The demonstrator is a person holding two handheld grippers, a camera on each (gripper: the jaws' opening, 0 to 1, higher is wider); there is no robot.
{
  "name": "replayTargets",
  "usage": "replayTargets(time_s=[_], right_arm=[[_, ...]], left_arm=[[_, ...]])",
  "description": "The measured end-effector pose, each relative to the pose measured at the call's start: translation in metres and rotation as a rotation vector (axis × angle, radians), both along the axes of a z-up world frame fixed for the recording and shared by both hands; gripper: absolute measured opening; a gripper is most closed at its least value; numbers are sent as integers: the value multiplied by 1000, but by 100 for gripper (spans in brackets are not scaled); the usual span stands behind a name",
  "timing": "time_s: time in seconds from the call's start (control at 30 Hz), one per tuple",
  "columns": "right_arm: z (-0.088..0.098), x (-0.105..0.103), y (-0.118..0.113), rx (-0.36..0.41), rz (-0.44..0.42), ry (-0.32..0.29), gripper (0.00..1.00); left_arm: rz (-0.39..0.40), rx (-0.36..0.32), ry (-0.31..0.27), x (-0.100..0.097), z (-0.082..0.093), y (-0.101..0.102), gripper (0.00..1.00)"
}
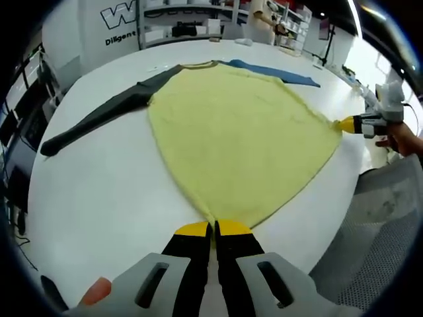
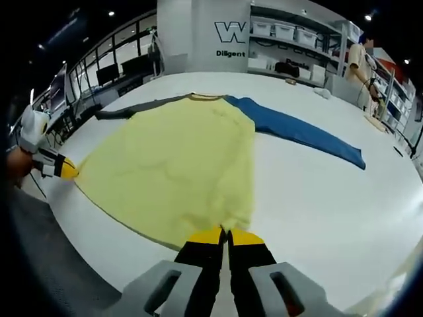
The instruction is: Fold the garment on the visible template until the final outline fits inside the template.
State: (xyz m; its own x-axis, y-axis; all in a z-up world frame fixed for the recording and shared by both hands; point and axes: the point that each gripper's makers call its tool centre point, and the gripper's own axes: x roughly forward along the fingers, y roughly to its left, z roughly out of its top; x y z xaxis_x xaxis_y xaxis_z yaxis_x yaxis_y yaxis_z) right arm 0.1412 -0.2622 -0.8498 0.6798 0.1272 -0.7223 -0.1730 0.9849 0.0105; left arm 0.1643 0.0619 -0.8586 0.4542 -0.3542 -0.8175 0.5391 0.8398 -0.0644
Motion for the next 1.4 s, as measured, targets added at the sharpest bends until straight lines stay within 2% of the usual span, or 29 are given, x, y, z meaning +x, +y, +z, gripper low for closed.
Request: replayTargets(time_s=[0.4,0.93,1.4], right_arm=[[-1,-12,10,29,26,31,0],[-5,-39,19,70,67,89,0],[-10,-61,23,106,100,151,0]], left_arm=[[-38,16,29,-21,1,7,0],[-70,36,83,-48,-3,18,0],[-93,52,125,-63,-7,24,0]])
